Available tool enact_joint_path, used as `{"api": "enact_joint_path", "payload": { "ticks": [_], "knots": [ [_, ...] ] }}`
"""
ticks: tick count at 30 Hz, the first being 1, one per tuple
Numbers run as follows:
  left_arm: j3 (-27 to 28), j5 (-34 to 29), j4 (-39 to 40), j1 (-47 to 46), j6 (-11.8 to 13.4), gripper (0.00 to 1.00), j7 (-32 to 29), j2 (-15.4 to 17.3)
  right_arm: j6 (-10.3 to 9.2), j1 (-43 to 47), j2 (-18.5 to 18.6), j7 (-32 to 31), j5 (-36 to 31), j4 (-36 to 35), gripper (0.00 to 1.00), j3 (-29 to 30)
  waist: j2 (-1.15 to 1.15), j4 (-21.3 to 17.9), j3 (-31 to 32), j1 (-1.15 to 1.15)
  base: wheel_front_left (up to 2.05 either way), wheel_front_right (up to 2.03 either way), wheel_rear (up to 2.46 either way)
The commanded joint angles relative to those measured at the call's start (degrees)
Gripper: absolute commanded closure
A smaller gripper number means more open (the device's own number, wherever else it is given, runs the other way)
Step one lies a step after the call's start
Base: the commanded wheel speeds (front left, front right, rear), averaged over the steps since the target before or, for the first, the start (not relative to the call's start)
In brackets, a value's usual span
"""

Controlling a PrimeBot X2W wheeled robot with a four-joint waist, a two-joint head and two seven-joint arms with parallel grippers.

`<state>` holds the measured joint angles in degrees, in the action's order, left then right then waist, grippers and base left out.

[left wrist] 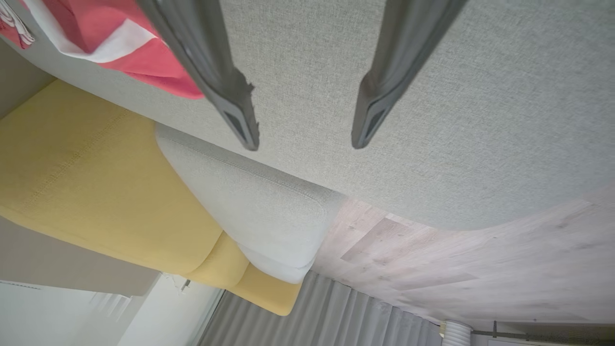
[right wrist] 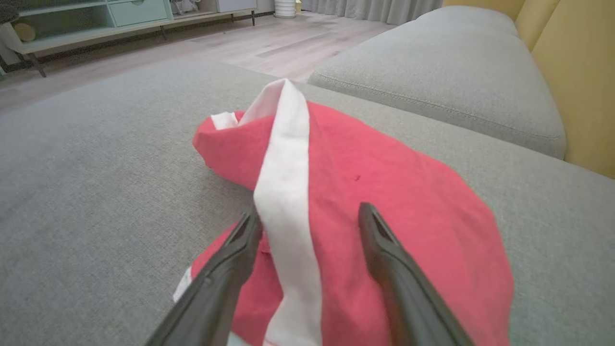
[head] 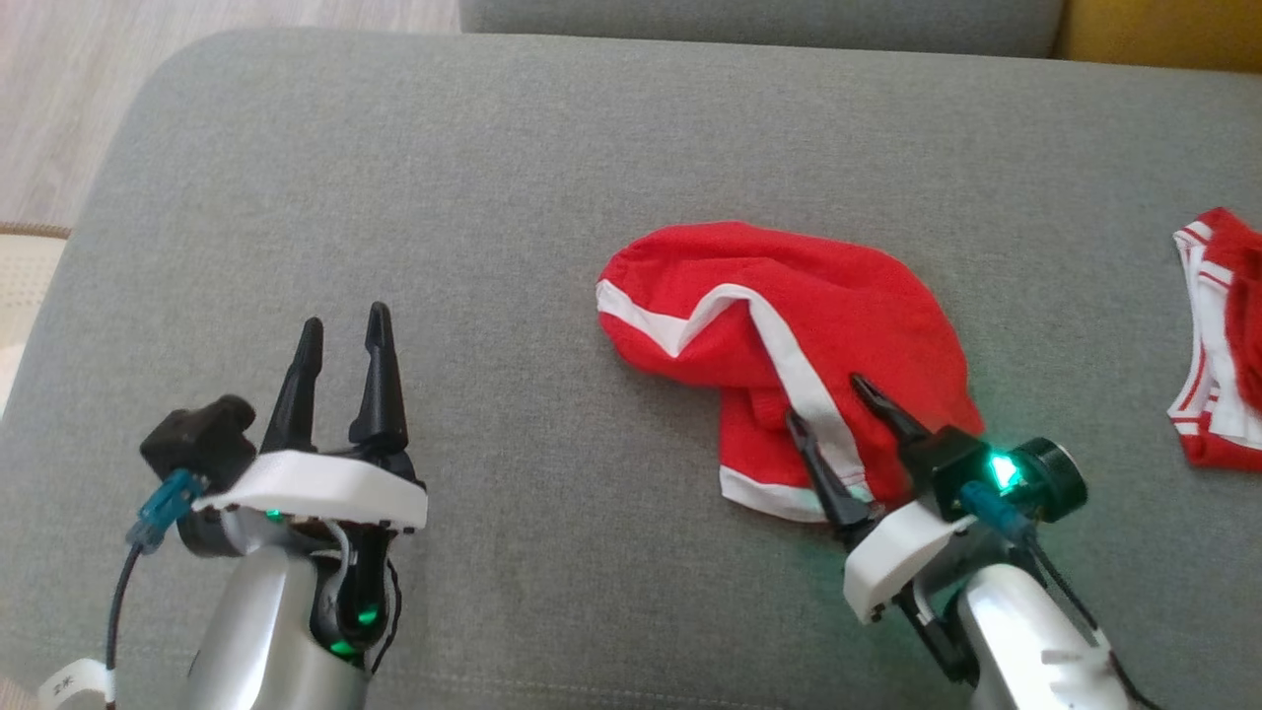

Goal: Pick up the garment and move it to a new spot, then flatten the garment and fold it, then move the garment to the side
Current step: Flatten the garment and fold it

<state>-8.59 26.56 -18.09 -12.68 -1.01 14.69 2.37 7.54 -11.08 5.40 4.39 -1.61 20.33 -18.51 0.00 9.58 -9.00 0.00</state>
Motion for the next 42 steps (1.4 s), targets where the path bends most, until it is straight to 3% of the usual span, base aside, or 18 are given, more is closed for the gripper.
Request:
{"api": "enact_joint_path", "payload": {
  "ticks": [1,10,15,22,25,28,33,34,35,36,42],
  "knots": [
    [1.8,0.3,1.9,-2.6,0.1,0.00,0.3,0.5,-0.05,-1.5,-0.5,-0.3,-0.2,-1.3,1.00,-0.1,0.00,0.2,-0.2,0.00,0.00,0.00,0.00],
    [1.6,0.7,1.5,-1.9,0.4,0.00,0.3,0.5,-0.05,-0.6,2.4,-1.6,1.0,-4.9,1.00,3.5,0.00,-1.2,1.3,0.00,0.00,0.00,0.00],
    [1.1,1.0,1.6,-1.8,0.4,0.00,0.3,0.5,-0.05,-2.2,9.9,-3.8,0.2,-8.8,1.00,2.5,0.00,-2.5,2.4,0.00,0.00,0.00,0.00],
    [0.0,1.3,1.4,-1.7,0.4,0.00,0.3,0.5,-0.05,-8.0,24.3,-4.4,-0.4,-10.0,1.00,-6.7,0.00,-2.8,3.2,0.00,0.00,0.00,0.00],
    [-0.5,1.6,1.4,-1.6,0.6,0.00,0.3,0.5,-0.05,-10.4,28.8,-3.4,-1.4,-9.0,1.00,-10.7,0.00,-2.6,3.1,0.00,0.00,0.00,0.00],
    [-1.1,1.8,1.3,-1.5,0.6,0.00,0.3,0.5,-0.05,-11.7,31.7,-2.1,-2.1,-7.1,1.00,-15.1,0.00,-2.2,2.9,0.00,0.00,0.00,0.00],
    [-1.2,1.8,1.0,-1.5,0.6,0.00,0.3,0.5,-0.05,-10.7,32.0,-0.6,0.0,-3.8,1.00,-20.0,0.00,-2.0,2.5,0.00,0.00,0.00,0.00],
    [-1.2,1.8,1.0,-1.5,0.7,0.00,0.3,0.5,-0.05,-10.3,31.7,-0.4,0.7,-3.1,0.87,-20.8,0.00,-2.1,2.4,0.00,0.00,0.00,0.00],
    [-1.1,1.7,0.9,-1.5,0.7,0.00,0.3,0.5,-0.05,-10.1,31.4,-0.3,1.3,-2.4,0.52,-21.4,0.00,-2.2,2.3,0.00,0.00,0.00,0.00],
    [-1.1,1.6,0.8,-1.6,0.6,0.00,0.3,0.5,-0.05,-10.0,31.1,-0.1,1.9,-1.9,0.00,-21.8,0.00,-2.3,2.2,0.00,0.00,0.00,0.00],
    [-0.7,1.0,0.3,-2.2,0.4,0.00,0.3,0.5,-0.05,-9.2,28.9,0.9,4.0,0.7,0.00,-18.1,0.00,-3.8,2.1,0.00,0.00,0.00,0.00]
  ]
}}
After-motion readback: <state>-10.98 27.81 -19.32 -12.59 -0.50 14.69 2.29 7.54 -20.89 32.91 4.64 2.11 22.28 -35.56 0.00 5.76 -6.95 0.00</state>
